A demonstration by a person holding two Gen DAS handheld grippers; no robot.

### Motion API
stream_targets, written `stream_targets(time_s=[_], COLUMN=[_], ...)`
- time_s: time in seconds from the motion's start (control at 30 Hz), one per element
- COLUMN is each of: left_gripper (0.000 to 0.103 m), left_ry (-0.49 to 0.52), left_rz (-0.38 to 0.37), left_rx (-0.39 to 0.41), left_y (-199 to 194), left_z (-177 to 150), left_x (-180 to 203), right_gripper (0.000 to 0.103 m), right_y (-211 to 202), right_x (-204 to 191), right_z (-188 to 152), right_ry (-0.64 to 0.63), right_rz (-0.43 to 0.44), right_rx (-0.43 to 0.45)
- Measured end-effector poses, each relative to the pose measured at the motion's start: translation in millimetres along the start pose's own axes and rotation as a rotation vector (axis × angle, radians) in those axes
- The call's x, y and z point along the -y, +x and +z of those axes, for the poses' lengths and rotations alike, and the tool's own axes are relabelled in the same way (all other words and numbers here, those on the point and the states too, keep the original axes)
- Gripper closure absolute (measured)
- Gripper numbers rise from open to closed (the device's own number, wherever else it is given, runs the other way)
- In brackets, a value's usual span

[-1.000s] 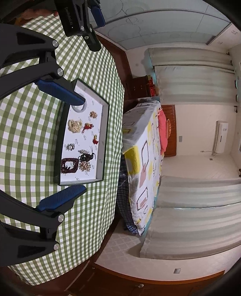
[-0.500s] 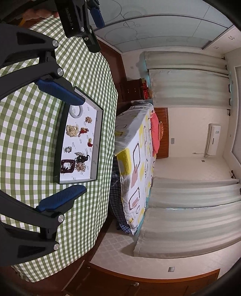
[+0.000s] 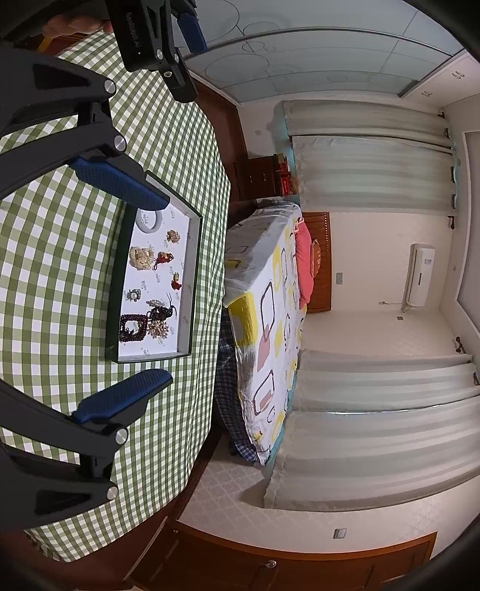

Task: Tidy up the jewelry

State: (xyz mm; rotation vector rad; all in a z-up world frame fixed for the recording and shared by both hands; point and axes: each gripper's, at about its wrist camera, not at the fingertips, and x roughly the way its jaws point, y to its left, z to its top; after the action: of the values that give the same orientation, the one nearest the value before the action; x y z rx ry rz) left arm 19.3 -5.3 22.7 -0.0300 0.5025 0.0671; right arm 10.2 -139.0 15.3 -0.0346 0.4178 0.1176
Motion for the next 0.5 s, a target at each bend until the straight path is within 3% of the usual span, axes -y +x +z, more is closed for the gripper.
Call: stream_targets(time_s=[0.5], left_gripper=[0.005], left_ry=[0.003], left_rz=[-0.009], left_rx=[-0.005], left_y=[1.4], left_z=[-2.7], left_x=[0.9], right_gripper=[0.018], right_y=[0.0], right_x=[-1.5], right_z=[-0.1], right_ry=[-0.003], right_rz=[0.0], right_rx=[0.0])
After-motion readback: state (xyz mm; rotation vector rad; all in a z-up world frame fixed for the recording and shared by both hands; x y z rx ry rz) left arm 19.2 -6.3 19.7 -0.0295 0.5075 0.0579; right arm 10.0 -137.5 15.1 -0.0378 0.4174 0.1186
